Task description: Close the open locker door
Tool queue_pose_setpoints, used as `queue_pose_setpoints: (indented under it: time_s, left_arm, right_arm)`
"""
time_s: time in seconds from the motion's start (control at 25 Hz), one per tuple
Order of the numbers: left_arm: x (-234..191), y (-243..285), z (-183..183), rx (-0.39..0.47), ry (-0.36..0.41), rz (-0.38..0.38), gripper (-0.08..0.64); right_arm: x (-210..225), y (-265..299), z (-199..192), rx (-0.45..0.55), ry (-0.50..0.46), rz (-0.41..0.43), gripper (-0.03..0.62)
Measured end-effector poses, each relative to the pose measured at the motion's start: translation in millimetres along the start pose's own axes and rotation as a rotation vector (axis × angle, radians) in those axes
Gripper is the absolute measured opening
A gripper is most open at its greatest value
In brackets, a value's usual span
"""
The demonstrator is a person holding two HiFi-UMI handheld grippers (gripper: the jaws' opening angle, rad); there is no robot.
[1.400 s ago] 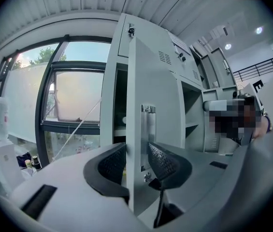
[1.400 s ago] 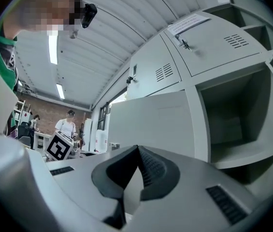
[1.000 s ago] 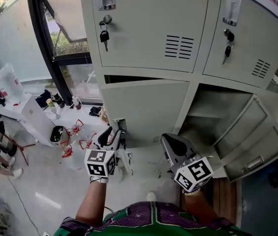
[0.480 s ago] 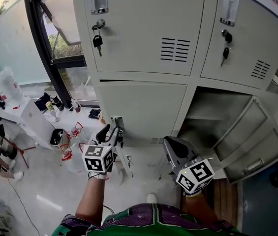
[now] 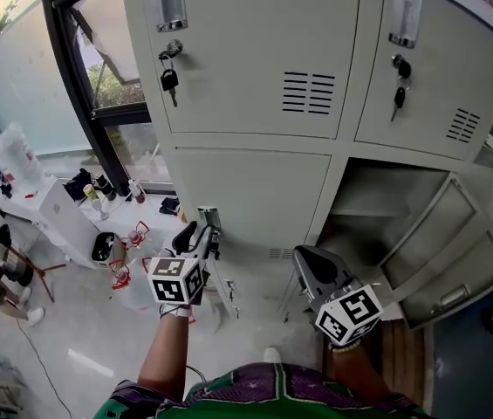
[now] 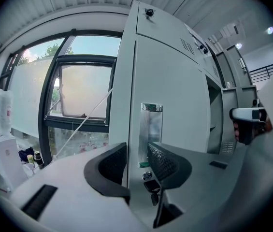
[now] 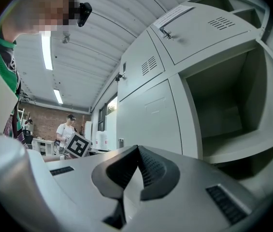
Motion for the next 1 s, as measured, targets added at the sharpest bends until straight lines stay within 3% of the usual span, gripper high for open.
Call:
queue_pose_setpoints:
  time_s: [0.36,0.6,1.0]
  left_arm:
    - [-6,3,-2,0.014,-0.018,-0.042,0.162]
    - [-15,1,-8,0.038,-0.13,-0.16,0.181]
    - [-15,-10,9,0.086,-0.089,-0.12,0.179]
  right_arm:
    - [5,0,-4,-0.002,-0.004,0.009,0.008]
    - [9,0,-7,-0.005,0.01,-0.001,0.008]
    - [8,6,-9,-0.012,0.01,0.011,0.008]
Point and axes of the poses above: the fingertips, and each gripper's own axes: y forward along the fingers, x to its right, z out of its top, the point moved 10 cm from there along -y, backward along the fingers, and after that the axes turned 6 degrees about -x, right-handed, at the moved point
